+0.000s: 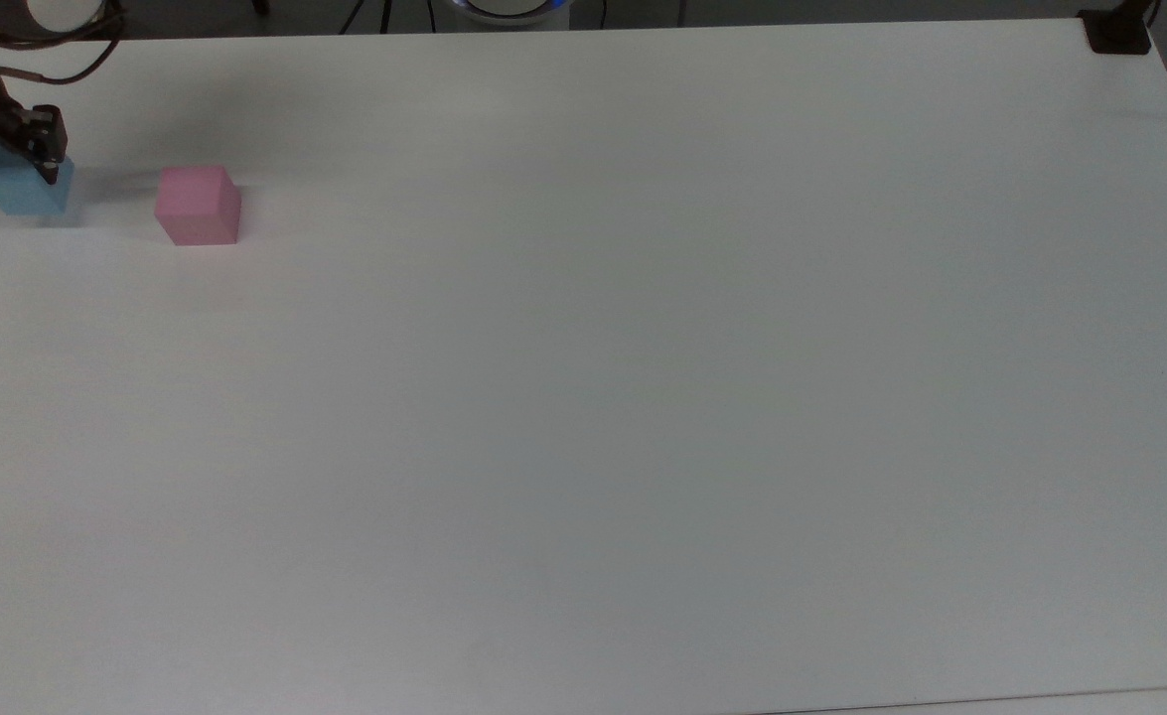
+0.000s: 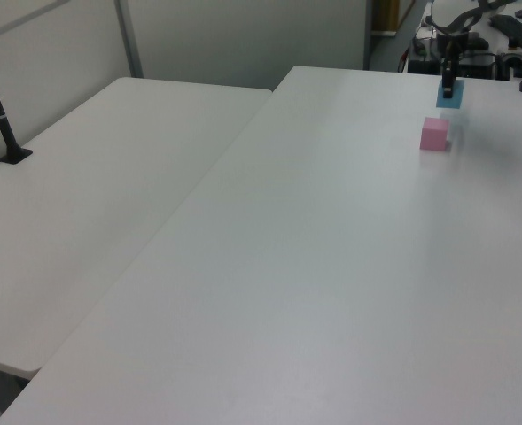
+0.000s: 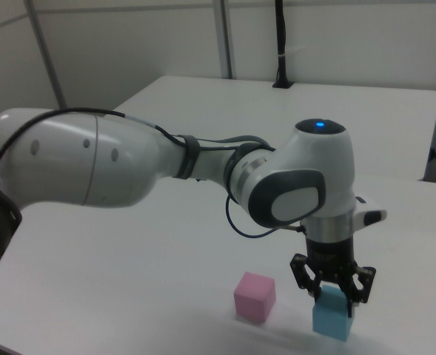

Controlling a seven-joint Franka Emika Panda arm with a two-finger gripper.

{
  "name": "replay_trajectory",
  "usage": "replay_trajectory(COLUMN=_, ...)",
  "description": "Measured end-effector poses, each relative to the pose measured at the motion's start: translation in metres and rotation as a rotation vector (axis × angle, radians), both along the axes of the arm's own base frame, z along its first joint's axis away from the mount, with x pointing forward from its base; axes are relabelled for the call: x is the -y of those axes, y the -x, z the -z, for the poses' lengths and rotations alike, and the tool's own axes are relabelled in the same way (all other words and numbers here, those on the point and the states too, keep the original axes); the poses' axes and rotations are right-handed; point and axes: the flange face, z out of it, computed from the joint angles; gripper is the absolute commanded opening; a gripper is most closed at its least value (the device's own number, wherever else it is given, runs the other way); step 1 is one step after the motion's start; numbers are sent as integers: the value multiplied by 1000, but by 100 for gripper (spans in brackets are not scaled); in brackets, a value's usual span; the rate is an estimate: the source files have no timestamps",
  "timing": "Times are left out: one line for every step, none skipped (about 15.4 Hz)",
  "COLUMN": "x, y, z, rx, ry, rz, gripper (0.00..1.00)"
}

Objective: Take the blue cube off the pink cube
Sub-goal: 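Lower the light-blue cube onto the table beside the pink cube, then open the gripper and release the light-blue cube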

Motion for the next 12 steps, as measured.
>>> replay_trajectory(x=0, y=-2, z=5, rx=-3, ry=-5, rz=-2, gripper=59)
replay_trajectory(x=-1, y=-4, z=11, rx=-7, ry=-12, rz=-6, gripper=67)
replay_trajectory(x=-2, y=-6, z=14, rx=-6, ry=-14, rz=-7, gripper=80)
replay_trajectory(x=-2, y=-8, z=16, rx=3, ry=-14, rz=-7, gripper=91)
replay_trajectory(x=-1, y=-10, z=17, rx=20, ry=-8, rz=-6, gripper=96)
replay_trajectory(x=1, y=-12, z=18, rx=37, ry=-4, rz=-2, gripper=100)
replay_trajectory(x=2, y=-12, z=20, rx=49, ry=-4, rz=3, gripper=100)
replay_trajectory(x=3, y=-12, z=21, rx=55, ry=-6, rz=8, gripper=100)
replay_trajectory(x=4, y=-12, z=21, rx=56, ry=-7, rz=11, gripper=100)
replay_trajectory(x=4, y=-11, z=21, rx=57, ry=-7, rz=11, gripper=100)
replay_trajectory(x=4, y=-11, z=21, rx=57, ry=-7, rz=12, gripper=100)
replay_trajectory(x=4, y=-11, z=21, rx=57, ry=-7, rz=12, gripper=100)
